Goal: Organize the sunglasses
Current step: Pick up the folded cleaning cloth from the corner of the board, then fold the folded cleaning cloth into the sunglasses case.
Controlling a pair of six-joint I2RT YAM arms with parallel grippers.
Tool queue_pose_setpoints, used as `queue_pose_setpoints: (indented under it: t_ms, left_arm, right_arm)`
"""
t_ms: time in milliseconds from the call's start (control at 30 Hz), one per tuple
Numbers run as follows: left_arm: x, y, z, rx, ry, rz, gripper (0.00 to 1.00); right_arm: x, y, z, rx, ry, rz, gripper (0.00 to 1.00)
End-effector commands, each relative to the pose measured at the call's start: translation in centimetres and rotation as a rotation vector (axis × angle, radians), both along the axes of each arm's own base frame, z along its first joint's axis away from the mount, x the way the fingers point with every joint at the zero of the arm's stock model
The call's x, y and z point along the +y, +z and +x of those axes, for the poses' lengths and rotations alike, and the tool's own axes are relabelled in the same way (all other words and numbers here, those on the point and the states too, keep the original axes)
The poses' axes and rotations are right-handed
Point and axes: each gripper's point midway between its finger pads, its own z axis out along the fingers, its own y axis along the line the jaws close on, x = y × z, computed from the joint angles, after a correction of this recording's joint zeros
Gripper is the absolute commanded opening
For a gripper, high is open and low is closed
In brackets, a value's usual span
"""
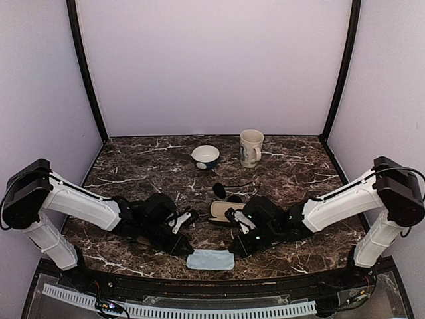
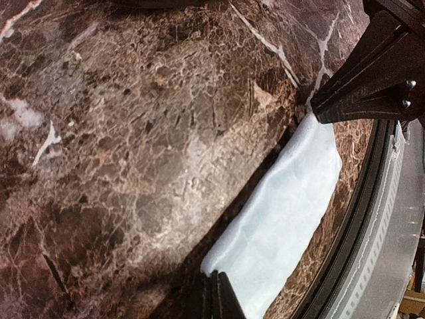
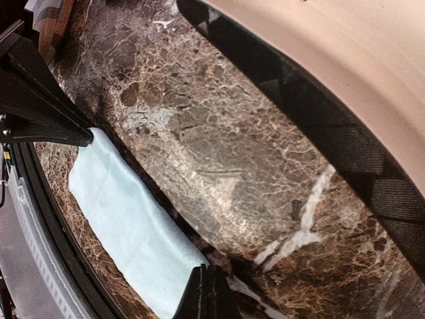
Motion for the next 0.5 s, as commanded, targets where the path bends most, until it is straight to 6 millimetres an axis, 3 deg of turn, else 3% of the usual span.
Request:
queue_pose_setpoints:
  t_ms: [0, 167, 267, 467]
  left_arm:
    - [-1.2, 2.0, 0.8, -0.03, 0.006, -0.062, 0.0]
    - [-2.1, 2.9, 2.0, -0.084, 0.013, -0.081, 0.0]
    - [-3.8, 4.6, 3.5, -0.138, -0.004, -0.106, 0.0]
    - [-6.2, 6.0, 6.0, -0.2, -0.025, -0.124, 0.0]
  right_arm:
    - [0.2, 3.0, 1.6, -0.072, -0.029, 0.051, 0.0]
    - [-0.4, 4.3, 2.4, -0.111, -0.046, 0.053, 0.0]
    - [-1.4, 5.2, 3.2, -0.144, -0.068, 0.038, 0.0]
    - [-3.3, 6.1, 4.6, -0.186, -0.112, 0.012, 0.0]
